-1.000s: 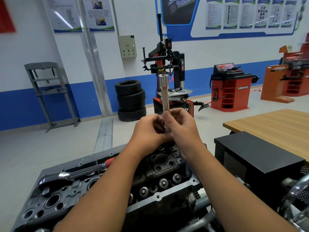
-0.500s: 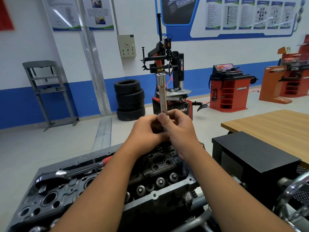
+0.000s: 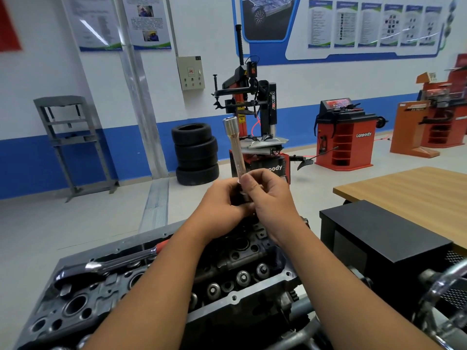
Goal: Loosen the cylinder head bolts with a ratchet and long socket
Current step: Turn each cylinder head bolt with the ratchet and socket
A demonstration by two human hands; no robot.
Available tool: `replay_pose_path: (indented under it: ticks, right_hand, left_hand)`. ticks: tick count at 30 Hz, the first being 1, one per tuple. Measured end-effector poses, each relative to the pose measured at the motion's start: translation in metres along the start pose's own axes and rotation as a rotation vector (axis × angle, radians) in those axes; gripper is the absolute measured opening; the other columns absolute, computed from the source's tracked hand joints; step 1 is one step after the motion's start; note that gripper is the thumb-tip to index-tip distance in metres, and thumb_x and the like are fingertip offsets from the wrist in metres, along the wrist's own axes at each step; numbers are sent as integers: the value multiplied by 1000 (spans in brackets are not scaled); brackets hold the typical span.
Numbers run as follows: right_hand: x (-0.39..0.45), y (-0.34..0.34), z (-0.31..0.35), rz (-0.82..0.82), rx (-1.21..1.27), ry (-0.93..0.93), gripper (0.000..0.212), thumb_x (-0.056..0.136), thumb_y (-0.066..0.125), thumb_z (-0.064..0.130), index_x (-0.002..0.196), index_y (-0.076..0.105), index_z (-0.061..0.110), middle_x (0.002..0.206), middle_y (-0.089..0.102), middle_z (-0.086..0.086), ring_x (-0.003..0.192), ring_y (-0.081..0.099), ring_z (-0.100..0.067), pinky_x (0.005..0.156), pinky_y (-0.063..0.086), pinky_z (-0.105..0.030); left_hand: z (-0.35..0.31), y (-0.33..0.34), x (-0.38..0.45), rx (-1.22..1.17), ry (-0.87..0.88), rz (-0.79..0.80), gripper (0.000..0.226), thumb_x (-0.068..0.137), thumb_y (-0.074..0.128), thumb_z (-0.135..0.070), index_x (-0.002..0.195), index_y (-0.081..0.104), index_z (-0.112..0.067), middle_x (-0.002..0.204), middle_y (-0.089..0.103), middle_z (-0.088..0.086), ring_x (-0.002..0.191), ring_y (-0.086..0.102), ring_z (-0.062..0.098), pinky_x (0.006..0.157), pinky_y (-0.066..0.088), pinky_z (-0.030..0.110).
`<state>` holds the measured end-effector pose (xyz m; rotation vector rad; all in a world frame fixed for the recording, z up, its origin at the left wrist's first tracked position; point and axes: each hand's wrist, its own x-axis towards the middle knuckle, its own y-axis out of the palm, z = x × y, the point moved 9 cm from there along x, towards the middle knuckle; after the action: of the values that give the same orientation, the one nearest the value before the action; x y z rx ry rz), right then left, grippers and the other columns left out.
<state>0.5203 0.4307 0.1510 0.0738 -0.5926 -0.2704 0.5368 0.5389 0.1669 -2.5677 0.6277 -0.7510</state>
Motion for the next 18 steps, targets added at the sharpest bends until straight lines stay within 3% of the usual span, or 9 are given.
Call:
replay_pose_path:
  ticks: [4, 6, 8, 10, 14, 18]
  right_hand:
    - [1, 1, 1, -8, 18, 8, 20, 94, 58, 45, 84, 74, 39, 80, 73, 11, 80, 70, -6, 72, 56, -24]
    - [1, -1, 0, -24, 32, 9, 14, 88, 67, 51, 84, 72, 39, 82, 72, 11, 80, 70, -7, 72, 56, -24]
    - [1, -3, 0, -35, 22, -9, 21, 77, 76, 55, 83, 69, 36, 83, 73, 8, 79, 72, -8, 70, 57, -25]
    - [2, -3, 0, -27, 0, -26, 25, 75, 76, 56, 83, 70, 33, 82, 73, 6, 79, 72, -10, 71, 58, -28]
    - [3, -2, -1, -27, 5, -23, 22, 89, 64, 53, 82, 74, 35, 77, 71, 8, 77, 68, -8, 73, 56, -29]
    - [4, -3, -2, -38, 33, -2, 25, 81, 70, 59, 84, 72, 34, 81, 72, 5, 79, 70, -10, 72, 58, -30]
  left_hand:
    - [4, -3, 3, 40, -21, -53, 28, 87, 81, 0, 112, 72, -4, 103, 79, 12, 100, 76, 26, 94, 60, 48]
    - [5, -4, 4, 92, -25, -86, 32, 83, 87, -10, 112, 73, -10, 100, 79, 6, 95, 76, 23, 89, 61, 47]
    - [6, -7, 4, 121, -21, -100, 36, 81, 89, -15, 114, 75, -18, 100, 79, 0, 94, 75, 16, 87, 62, 43]
    - [6, -5, 4, 97, -18, -66, 31, 85, 85, -11, 114, 77, -18, 102, 80, 2, 99, 76, 20, 91, 61, 46]
    - [7, 3, 4, 24, -40, 7, 21, 94, 74, -1, 115, 74, -5, 107, 79, 14, 107, 75, 29, 97, 58, 51]
    - [5, -2, 4, 100, -29, -63, 29, 83, 87, -11, 110, 76, -12, 98, 79, 7, 94, 75, 25, 89, 61, 47]
